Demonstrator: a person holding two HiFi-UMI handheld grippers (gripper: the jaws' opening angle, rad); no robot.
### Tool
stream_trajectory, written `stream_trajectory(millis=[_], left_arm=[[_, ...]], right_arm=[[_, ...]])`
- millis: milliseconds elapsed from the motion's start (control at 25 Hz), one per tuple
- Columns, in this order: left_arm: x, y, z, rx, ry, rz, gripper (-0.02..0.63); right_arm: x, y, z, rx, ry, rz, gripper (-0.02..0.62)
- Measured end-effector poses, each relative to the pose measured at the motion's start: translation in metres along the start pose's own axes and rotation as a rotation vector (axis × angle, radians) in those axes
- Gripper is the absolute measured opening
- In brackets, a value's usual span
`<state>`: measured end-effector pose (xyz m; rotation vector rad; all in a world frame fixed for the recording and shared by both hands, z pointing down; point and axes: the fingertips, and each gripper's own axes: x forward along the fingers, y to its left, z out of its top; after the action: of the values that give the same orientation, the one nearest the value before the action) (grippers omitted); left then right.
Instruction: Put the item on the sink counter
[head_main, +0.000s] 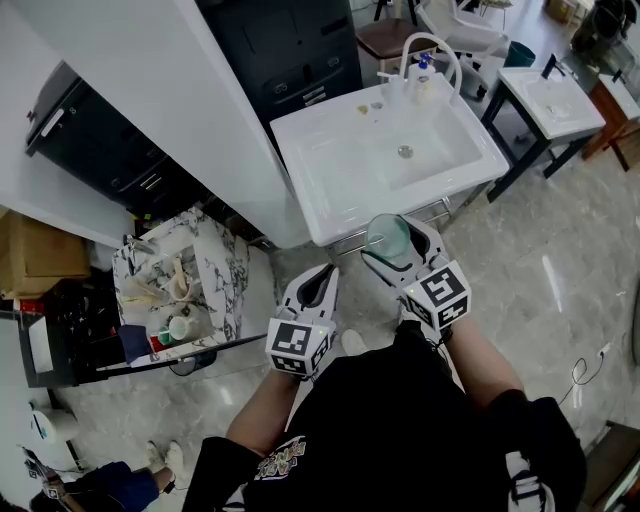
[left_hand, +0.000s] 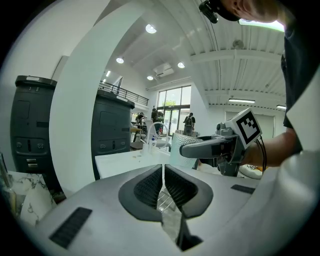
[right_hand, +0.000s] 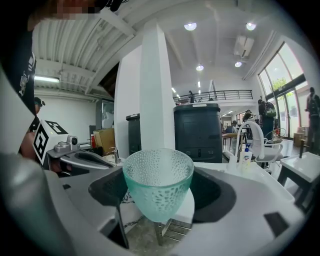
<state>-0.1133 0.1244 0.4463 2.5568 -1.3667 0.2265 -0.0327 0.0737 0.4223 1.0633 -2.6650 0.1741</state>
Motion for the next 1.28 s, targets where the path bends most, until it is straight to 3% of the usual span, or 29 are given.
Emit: stream_trajectory(millis=[760,1280], left_arm=[[0.057,-0.008,0.017,-0.003,0.014,0.066,0.026],[0.114,-0.009,0.037,-0.002,-0.011,0.202,0.026]], right_arm=[[0.004,-0.067,0.003,0.006,0.004,0.053,0.423],[0.016,-0.132,0.011,-0.023,-0.012,0.142,0.423]])
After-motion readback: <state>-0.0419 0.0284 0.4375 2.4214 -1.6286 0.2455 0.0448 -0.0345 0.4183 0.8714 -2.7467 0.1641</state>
